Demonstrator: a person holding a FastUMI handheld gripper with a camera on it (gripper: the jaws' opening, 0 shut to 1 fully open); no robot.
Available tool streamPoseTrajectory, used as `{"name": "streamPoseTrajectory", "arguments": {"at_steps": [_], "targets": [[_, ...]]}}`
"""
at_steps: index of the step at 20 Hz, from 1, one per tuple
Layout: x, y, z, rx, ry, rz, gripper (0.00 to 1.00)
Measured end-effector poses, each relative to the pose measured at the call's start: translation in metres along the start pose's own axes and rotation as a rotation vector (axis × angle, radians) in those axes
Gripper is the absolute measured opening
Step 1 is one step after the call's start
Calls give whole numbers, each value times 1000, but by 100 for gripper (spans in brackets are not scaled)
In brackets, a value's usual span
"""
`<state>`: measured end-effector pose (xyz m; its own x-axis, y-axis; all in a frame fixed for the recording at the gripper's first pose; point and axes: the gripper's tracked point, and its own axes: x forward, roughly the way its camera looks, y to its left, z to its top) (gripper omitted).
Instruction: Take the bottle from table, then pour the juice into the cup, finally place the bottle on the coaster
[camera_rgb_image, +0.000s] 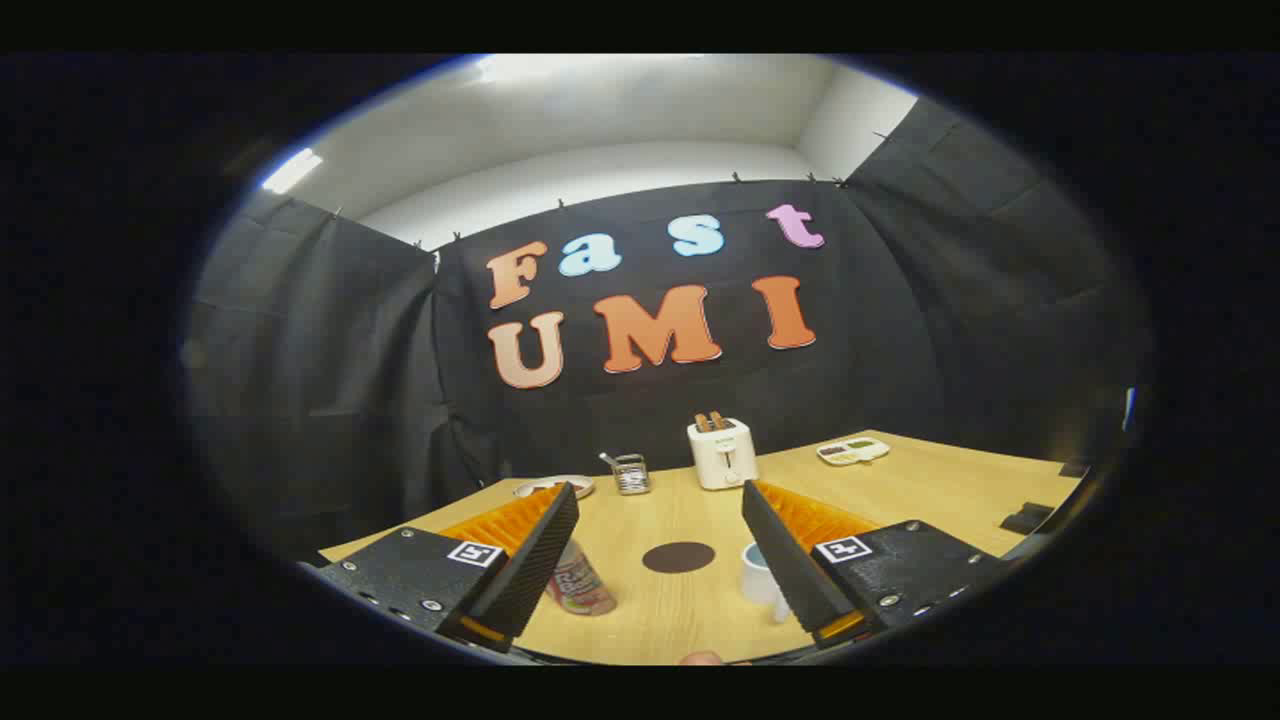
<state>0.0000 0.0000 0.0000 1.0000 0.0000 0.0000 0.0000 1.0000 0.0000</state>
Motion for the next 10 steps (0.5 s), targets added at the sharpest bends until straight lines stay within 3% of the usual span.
{"name": "streamPoseTrajectory", "arguments": {"at_steps": [3, 5, 10], "targets": [[-19, 19, -45, -10, 121, -58, 97], [-31, 43, -59, -44, 164, -32, 97], [-46, 81, -28, -114, -51, 28, 98]]}}
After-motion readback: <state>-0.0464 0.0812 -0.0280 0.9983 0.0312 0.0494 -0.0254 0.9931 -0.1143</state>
